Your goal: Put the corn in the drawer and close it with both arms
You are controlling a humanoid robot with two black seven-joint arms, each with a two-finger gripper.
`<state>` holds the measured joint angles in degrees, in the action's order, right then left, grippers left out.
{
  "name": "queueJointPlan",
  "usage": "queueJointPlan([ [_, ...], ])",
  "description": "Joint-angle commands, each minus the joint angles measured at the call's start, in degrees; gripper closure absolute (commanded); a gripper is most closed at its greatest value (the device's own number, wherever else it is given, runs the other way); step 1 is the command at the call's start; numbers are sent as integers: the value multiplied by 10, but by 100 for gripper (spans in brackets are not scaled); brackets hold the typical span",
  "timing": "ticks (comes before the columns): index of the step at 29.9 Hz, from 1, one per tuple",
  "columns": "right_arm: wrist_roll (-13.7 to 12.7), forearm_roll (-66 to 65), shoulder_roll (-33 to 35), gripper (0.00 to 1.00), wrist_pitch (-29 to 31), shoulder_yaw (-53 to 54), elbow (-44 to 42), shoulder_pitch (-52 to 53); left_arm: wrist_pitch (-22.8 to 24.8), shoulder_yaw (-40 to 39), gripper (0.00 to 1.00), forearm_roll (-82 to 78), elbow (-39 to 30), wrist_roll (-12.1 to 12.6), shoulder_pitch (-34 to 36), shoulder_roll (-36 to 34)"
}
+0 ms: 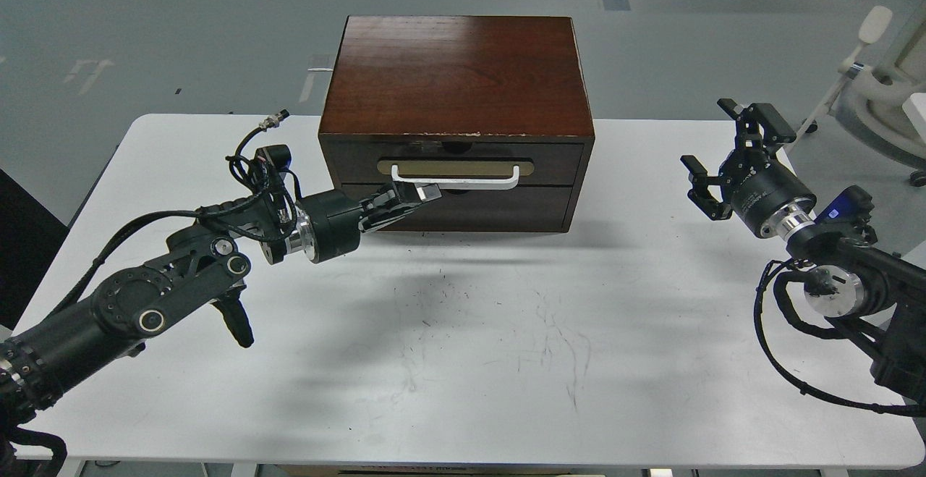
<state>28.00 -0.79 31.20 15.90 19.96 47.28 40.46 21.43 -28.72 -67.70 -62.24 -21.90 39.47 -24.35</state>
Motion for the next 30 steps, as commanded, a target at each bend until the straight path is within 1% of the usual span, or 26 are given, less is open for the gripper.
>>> queueJointPlan([
  [1,0,0,1,0,0,1,0,1,31,3,100,2,-30,-3,-8,-32],
  [3,0,0,1,0,0,1,0,0,61,3,100,10,-55,-5,-11,-55],
  [6,0,0,2,0,0,2,0,0,66,-2,100,41,-79,-23,-15,-81],
  [7,0,0,1,0,0,2,0,0,66,-3,100,68,-90,-38,-15,-96],
  [8,0,0,1,0,0,3,0,0,66,-4,100,86,-96,-46,-15,-104],
  [9,0,0,1,0,0,4,0,1,66,-5,97,129,-103,-61,-15,-118],
  [10,0,0,2,0,0,6,0,1,66,-12,78,179,-106,-61,-15,-131],
  [11,0,0,2,0,0,7,0,1,66,-18,67,205,-106,-61,-14,-135],
  [12,0,0,2,0,0,7,0,1,66,-18,67,205,-106,-61,-14,-135],
  [13,0,0,2,0,0,8,-1,1,66,-49,32,283,-106,-61,-14,-141],
  [14,0,0,2,0,0,8,-1,2,66,-62,20,306,-104,-61,-14,-141],
  [15,0,0,2,0,1,9,-1,2,66,-83,1,339,-98,-61,-15,-141],
  [17,0,0,2,0,0,9,-1,3,66,-100,1,365,-93,-61,-15,-142],
  [23,0,0,-1,0,0,9,-2,2,66,-114,1,402,-20,-61,-17,-146],
  [27,0,0,-11,0,-3,6,-2,2,66,-113,1,451,44,-61,-48,-139],
  [30,0,0,-16,0,-3,8,-2,2,66,-113,1,490,66,-61,-68,-136],
])
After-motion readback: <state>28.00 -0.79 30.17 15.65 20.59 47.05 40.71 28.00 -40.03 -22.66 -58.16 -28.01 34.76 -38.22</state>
